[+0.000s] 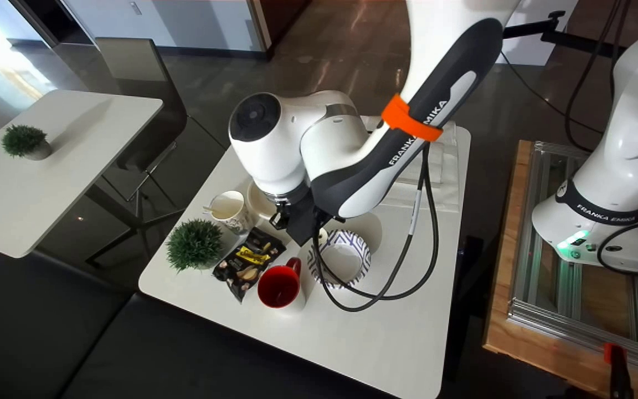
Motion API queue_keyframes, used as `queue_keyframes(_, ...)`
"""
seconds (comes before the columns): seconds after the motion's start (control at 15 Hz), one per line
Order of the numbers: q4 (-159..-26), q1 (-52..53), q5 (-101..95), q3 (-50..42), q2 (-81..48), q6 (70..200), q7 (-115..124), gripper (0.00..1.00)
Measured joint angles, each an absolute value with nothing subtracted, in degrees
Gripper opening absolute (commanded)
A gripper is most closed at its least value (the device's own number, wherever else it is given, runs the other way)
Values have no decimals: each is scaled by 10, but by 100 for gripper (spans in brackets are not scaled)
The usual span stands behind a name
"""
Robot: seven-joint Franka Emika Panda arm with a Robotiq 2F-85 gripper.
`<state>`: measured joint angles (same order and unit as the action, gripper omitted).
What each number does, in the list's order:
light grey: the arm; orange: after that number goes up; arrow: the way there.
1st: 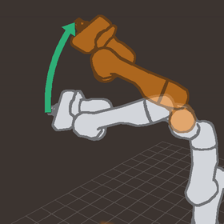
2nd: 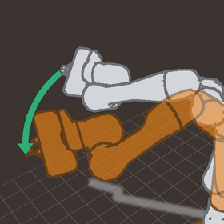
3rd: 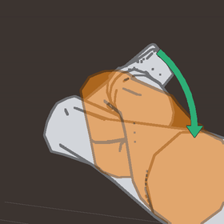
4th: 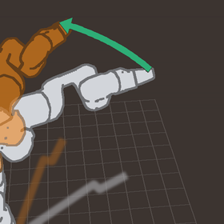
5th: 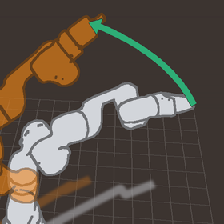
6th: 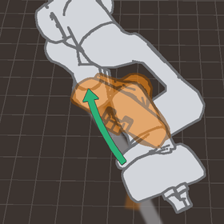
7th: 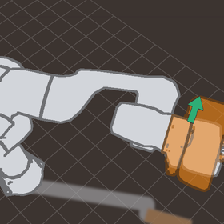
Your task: Empty the spoon into the bowl on the left then place the spoon back
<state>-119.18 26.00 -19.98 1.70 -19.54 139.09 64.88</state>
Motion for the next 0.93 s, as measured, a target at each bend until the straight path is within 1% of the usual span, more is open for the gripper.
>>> queue_keyframes(0.4, -1225, 279, -322, 22, -166, 1391, 776, 3)
queue_keyframes(0.93, -1255, 275, -410, 48, -140, 1389, 856, 3)
